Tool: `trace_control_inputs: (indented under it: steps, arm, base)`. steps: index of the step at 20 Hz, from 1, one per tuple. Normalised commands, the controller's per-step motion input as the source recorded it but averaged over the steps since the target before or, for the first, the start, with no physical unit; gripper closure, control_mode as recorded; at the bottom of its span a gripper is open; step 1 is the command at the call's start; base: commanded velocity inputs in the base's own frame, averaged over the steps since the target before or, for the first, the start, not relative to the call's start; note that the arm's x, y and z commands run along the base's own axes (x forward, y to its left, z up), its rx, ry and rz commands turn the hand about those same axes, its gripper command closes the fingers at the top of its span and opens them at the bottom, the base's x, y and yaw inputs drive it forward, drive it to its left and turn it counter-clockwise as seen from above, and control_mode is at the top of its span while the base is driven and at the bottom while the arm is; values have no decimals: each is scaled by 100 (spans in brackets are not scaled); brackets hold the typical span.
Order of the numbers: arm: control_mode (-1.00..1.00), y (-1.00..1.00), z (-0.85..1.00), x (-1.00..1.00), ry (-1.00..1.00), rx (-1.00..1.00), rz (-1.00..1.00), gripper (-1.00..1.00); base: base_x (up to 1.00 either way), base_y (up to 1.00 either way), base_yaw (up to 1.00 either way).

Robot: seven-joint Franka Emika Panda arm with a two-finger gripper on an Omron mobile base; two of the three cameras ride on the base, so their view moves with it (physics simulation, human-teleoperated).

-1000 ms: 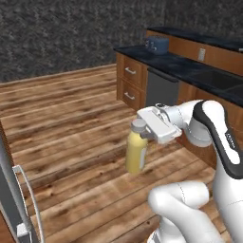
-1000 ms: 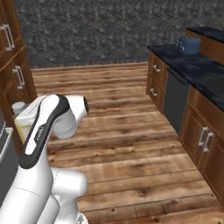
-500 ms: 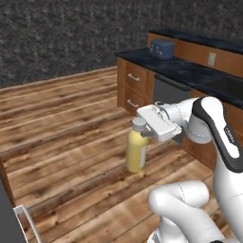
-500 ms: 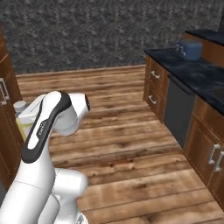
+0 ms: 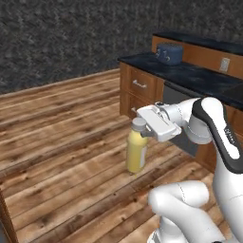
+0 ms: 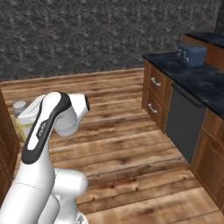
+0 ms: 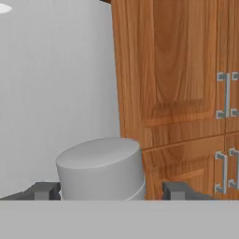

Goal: There is a wine glass and glass cup on the dining counter. Place the wine bottle next to the wine glass and the juice bottle next to the glass cup.

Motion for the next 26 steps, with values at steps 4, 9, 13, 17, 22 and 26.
trace_control_inputs:
  steps: [4,9,13,17,22,26]
  arm:
    - [100,0,0,0,0,0,0,100]
    - [100,0,0,0,0,0,0,100]
    - [100,0,0,0,0,0,0,100]
    - [100,0,0,0,0,0,0,100]
    - [100,0,0,0,0,0,0,100]
    - [100,0,0,0,0,0,0,100]
  base:
    - [90,12,-13]
    - [91,12,-12]
    - [94,10,-3]
    - [94,8,0]
    - [94,5,0]
    - [94,2,0]
